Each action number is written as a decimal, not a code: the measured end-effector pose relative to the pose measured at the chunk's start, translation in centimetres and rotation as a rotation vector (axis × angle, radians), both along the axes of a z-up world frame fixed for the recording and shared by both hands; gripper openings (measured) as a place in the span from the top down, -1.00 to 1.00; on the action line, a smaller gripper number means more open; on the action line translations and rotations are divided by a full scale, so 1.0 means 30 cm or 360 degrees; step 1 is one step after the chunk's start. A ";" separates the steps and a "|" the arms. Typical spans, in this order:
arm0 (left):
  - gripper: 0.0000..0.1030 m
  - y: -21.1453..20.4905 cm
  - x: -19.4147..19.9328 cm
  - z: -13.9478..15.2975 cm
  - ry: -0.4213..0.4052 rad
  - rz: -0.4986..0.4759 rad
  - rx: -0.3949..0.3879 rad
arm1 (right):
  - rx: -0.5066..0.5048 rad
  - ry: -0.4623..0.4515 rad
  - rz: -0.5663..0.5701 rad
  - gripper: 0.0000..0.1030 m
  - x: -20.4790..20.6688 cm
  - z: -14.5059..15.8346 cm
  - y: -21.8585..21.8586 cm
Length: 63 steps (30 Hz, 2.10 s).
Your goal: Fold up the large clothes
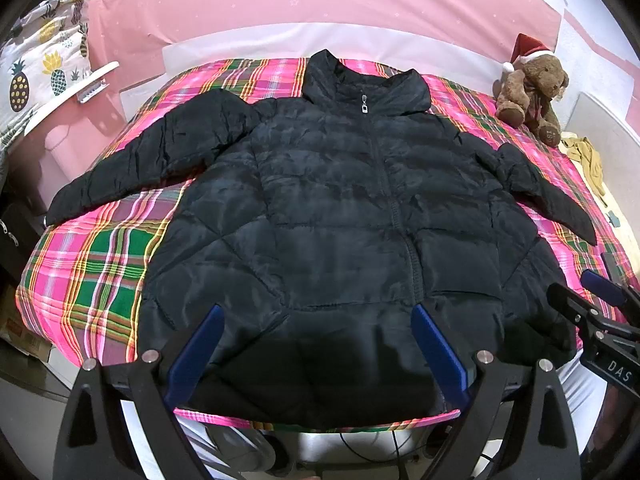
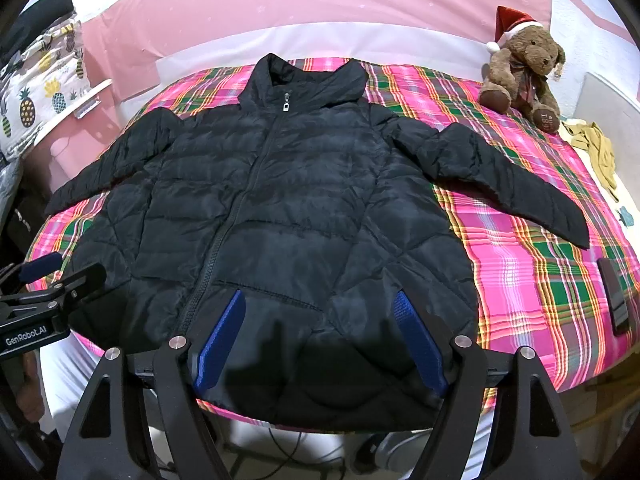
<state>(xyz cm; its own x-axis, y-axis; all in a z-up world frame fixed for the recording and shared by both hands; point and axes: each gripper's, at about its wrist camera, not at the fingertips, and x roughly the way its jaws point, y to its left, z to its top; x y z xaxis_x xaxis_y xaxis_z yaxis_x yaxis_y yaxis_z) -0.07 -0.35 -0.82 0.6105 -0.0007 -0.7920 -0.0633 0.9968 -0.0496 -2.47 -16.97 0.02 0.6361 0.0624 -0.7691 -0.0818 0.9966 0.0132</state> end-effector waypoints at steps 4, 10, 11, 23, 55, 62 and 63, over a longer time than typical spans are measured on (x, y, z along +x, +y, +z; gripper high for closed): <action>-0.86 0.006 0.008 -0.005 0.0007 -0.0006 -0.0008 | 0.0000 0.0002 0.0000 -0.49 0.002 -0.002 0.001; -0.86 0.008 0.011 -0.008 0.0015 -0.0011 -0.0013 | 0.0000 0.0004 0.0001 -0.49 0.001 -0.004 0.001; -0.86 0.008 0.010 -0.008 0.0015 -0.0012 -0.0013 | -0.0001 0.0003 0.0001 -0.49 0.001 -0.004 0.001; -0.86 0.008 0.008 -0.009 0.0015 -0.0013 -0.0012 | 0.0001 0.0007 0.0000 -0.49 0.000 -0.004 0.001; -0.86 0.006 0.005 -0.051 0.0040 -0.0016 -0.0013 | 0.0003 0.0032 0.0009 -0.49 0.027 -0.045 0.019; -0.86 0.020 0.046 -0.063 0.0076 -0.0004 -0.0007 | -0.0018 0.0073 0.0007 -0.49 0.062 -0.052 0.021; -0.86 0.023 0.054 -0.067 0.0080 -0.0002 -0.0007 | -0.0013 0.0079 0.0007 -0.49 0.067 -0.056 0.022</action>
